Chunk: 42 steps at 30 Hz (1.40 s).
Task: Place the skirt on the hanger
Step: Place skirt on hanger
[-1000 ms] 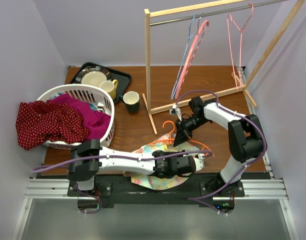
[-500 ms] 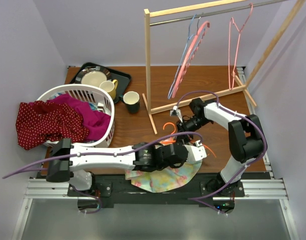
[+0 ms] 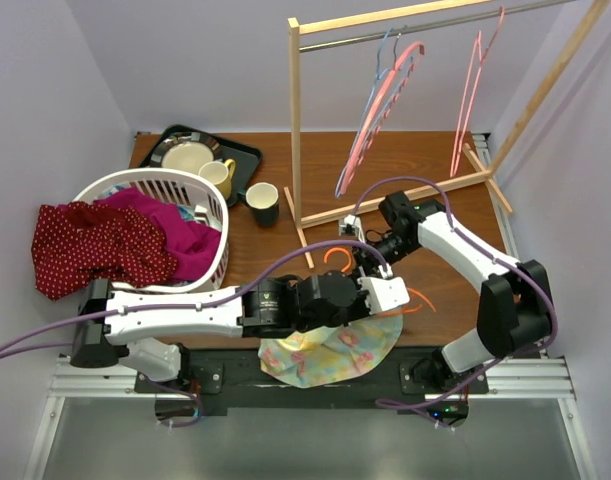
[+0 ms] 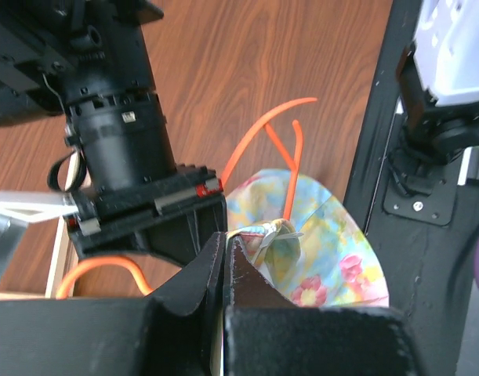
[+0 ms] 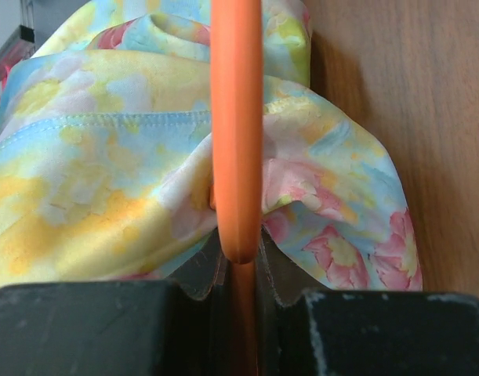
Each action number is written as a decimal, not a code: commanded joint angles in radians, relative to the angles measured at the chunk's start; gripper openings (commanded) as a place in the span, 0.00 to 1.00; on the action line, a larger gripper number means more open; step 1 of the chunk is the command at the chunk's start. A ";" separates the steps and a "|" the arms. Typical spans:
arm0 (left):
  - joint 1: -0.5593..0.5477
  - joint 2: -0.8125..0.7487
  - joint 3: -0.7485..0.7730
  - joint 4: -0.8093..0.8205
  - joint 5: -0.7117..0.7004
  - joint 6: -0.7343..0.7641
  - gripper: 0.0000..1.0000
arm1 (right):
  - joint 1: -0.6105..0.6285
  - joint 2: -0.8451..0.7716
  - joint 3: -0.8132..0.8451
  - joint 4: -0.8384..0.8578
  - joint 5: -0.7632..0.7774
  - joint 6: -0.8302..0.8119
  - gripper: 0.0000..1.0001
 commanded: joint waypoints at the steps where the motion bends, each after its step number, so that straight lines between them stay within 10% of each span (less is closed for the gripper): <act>1: 0.003 -0.077 0.078 0.114 0.056 -0.012 0.00 | 0.016 -0.039 0.033 -0.042 0.007 -0.034 0.00; 11: 0.002 -0.198 0.018 0.174 0.073 -0.059 0.00 | 0.025 -0.087 0.056 -0.171 -0.016 -0.148 0.00; 42: -0.021 0.230 0.248 0.390 0.378 -0.162 0.00 | 0.057 -0.274 0.077 -0.030 0.019 0.127 0.00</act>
